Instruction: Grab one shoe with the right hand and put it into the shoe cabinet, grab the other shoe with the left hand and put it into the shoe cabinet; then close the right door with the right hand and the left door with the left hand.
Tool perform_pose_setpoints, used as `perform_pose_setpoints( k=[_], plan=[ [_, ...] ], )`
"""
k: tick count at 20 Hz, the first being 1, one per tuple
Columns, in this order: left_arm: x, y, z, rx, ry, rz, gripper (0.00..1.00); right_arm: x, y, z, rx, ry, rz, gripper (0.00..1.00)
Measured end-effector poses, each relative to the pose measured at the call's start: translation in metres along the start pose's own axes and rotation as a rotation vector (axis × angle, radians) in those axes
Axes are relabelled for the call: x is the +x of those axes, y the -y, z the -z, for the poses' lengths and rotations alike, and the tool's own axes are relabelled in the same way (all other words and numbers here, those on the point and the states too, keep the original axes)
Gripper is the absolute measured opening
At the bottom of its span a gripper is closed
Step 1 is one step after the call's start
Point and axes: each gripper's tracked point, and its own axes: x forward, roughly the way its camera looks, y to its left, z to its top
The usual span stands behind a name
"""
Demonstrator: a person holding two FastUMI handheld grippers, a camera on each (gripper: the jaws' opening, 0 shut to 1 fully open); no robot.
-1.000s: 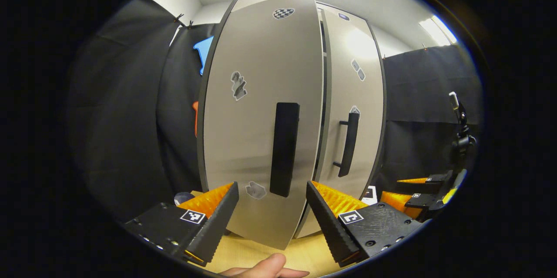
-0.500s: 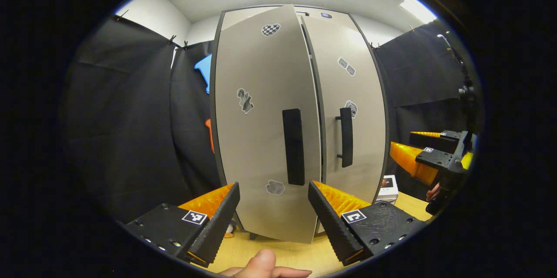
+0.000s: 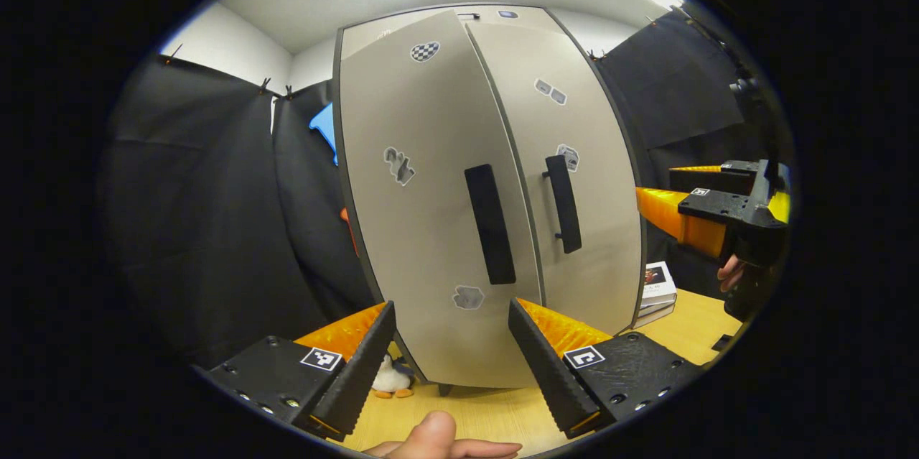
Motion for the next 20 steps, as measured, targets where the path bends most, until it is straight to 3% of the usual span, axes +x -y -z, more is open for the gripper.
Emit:
perform_pose_setpoints(
  k=[5,9,14,20],
  plan=[
    [0.003,-0.006,-0.001,-0.004,0.053,-0.018,0.96,-0.015,0.002,0.003,0.010,0.013,0.045,0.89],
    [-0.003,-0.011,-0.006,-0.085,0.126,-0.038,0.96,-0.032,-0.004,0.010,0.000,0.033,0.082,0.89],
    [-0.007,-0.008,-0.012,-0.207,0.122,-0.035,0.96,-0.054,-0.015,0.005,-0.037,0.034,0.067,0.89],
    [-0.013,-0.004,-0.018,-0.277,0.162,-0.011,0.96,-0.064,-0.023,0.014,-0.043,-0.024,0.067,0.90]
  ],
)
